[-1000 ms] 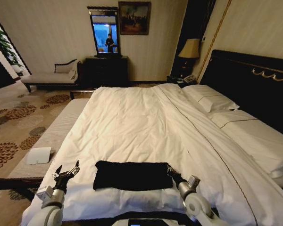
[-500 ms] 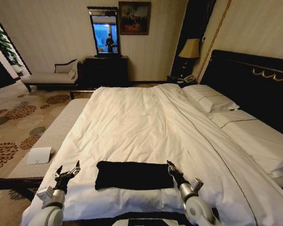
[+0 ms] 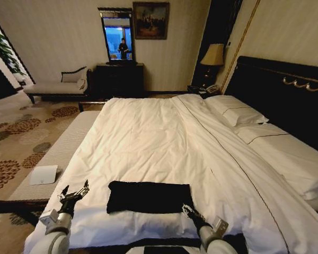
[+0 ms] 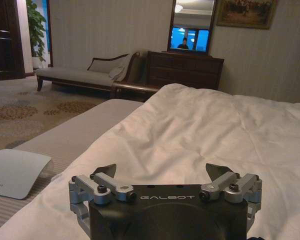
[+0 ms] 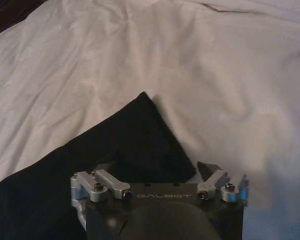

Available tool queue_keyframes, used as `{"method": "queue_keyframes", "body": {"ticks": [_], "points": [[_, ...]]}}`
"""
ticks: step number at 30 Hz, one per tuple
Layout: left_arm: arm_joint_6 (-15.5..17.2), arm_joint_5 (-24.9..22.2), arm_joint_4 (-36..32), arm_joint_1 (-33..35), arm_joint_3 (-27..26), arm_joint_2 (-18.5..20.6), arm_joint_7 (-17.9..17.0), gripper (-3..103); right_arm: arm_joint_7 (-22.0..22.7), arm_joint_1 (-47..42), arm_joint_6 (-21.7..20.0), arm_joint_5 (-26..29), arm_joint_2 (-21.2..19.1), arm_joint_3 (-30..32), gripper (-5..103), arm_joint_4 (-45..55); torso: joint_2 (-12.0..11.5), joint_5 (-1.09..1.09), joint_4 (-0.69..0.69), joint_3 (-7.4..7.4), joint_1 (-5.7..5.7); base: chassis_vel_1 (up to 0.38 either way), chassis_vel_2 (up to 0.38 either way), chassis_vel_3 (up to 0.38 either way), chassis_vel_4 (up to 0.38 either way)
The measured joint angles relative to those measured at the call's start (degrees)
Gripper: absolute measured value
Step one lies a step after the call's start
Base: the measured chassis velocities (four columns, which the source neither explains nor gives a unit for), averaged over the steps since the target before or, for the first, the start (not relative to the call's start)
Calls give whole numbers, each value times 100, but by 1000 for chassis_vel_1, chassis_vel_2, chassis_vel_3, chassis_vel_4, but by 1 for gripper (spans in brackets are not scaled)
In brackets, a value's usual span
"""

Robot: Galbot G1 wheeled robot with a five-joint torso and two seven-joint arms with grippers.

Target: Fold the clothes on the bed.

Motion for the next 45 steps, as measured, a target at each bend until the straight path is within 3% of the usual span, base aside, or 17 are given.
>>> {"method": "queue_keyframes", "body": {"ticks": [3, 11, 16, 18, 19, 23, 25, 28, 31, 32, 33, 34, 37, 40, 45], "points": [[-6, -3, 1, 0, -1, 5, 0, 100, 5, -26, 14, 7, 12, 6, 98, -38, 0, 0, 0, 0, 0, 0, 0, 0, 0], [-41, -9, -22, 41, -23, 15, -4, 100, -159, 105, 31, 91, 203, -76, 101, -300, 0, 0, 0, 0, 0, 0, 0, 0, 0], [-78, -12, -22, 70, -49, 14, -8, 100, -272, 199, 125, 95, 267, -77, 86, -459, 0, 0, 0, 0, 0, 0, 0, 0, 0], [-89, -12, -27, 80, -49, 3, -9, 100, -313, 221, 181, 95, 295, -57, 75, -514, 0, 0, 0, 0, 0, 0, 0, 0, 0], [-89, -12, -27, 80, -49, 3, -9, 100, -313, 221, 181, 95, 295, -57, 75, -514, 0, 0, 0, 0, 0, 0, 0, 0, 0], [-90, 1, -46, 72, -21, -24, -12, 100, -384, 249, 285, 92, 351, -16, 53, -599, 0, 0, 0, 0, 0, 0, 0, 0, 0], [-90, 6, -50, 68, -14, -29, -13, 100, -396, 258, 311, 90, 362, -7, 53, -623, 0, 0, 0, 0, 0, 0, 0, 0, 0], [-91, 23, -54, 54, 12, -47, -13, 100, -462, 275, 482, 74, 412, 15, 37, -669, 0, 1, 0, 0, 0, 0, 0, 0, 0], [-90, 25, -54, 53, 14, -48, -13, 100, -475, 273, 501, 72, 415, 17, 37, -669, 0, 0, 0, 0, 0, 0, 0, 0, 0], [-91, 26, -54, 51, 15, -50, -13, 100, -515, 261, 553, 65, 422, 22, 32, -669, 0, 0, 0, 0, 0, 0, 0, 0, 0], [-90, 26, -54, 47, 12, -54, -13, 100, -632, 215, 666, 31, 422, 39, 15, -630, 0, 0, 0, 0, 0, 0, 0, 0, 0], [-90, 17, -67, 45, 6, -54, -13, 100, -654, 207, 701, 22, 421, 54, 10, -606, 0, 0, 0, 0, 0, 0, 0, 0, 0], [-84, -85, -107, 18, -37, -45, -13, 100, -729, 194, 784, -20, 406, 115, 3, -538, 0, 0, 0, 0, 0, 0, 0, 0, 0], [-50, -223, -120, -35, -97, -24, -34, 100, -819, 184, 845, -93, 370, 174, 2, -518, 0, 1, 1, 0, 0, 0, 0, 0, 0], [287, -746, 453, -670, -979, 423, -159, 100, -1054, 75, 927, -262, -5, 659, 2, -370, 0, 0, -1, 0, 0, 0, 0, 0, 0]]}}
